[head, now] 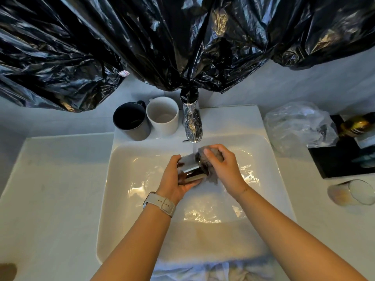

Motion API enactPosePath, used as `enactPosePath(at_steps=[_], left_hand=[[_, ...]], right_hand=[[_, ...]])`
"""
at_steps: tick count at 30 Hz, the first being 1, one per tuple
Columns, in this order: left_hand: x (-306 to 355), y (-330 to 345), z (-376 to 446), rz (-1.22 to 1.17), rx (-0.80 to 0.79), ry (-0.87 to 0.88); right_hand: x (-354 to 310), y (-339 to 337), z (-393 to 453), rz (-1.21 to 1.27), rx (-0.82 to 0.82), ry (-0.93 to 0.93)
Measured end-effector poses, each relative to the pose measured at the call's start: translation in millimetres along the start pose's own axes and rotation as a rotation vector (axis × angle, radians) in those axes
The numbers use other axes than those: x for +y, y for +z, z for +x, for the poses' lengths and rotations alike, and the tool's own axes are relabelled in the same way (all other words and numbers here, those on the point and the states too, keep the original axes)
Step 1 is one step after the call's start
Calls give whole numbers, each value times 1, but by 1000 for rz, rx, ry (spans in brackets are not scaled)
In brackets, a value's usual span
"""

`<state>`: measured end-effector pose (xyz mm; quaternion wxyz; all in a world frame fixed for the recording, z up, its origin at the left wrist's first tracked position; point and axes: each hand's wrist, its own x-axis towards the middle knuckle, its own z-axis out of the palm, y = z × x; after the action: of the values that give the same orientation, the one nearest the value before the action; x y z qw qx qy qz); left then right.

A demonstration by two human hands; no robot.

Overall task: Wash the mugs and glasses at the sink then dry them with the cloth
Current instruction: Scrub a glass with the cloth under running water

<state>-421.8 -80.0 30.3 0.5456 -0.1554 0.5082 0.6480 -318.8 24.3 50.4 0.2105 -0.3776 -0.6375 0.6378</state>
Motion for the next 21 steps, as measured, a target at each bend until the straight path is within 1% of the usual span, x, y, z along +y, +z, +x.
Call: enactPosePath(at_steps=[2,3,6,9,11,13,14,15,16,18,19,21], left_hand=[[-2,-4,-1,-19,16,41],[-3,-5,-2,-21,31,73],[-7,-8,-7,46,113,171],[-14,-4,-14,130,164,232],[-18,3,-19,174,220,309],[-25,11,-22,240,263,417],[-29,12,-23,306,284,487],[-33,12,-23,399,313,573],[-36,10,-23,508,345,672],[-37,6,-26,727,366,872],[-37,3,-27,818,335,953],[-34,-2,-26,973,254,1063]], right_hand=[[10,-1,-10,9,-31,59],[12,0,-16,60,-47,80],[8,10,-26,326,-33,116],[2,23,-30,322,14,43],[-1,29,-33,329,75,58],[-1,30,-33,374,142,153],[0,30,-31,404,132,241],[0,29,-29,458,76,356],[0,25,-25,540,-17,487],[-2,16,-16,716,-245,726],[0,11,-11,774,-334,798],[2,7,-2,788,-433,869]])
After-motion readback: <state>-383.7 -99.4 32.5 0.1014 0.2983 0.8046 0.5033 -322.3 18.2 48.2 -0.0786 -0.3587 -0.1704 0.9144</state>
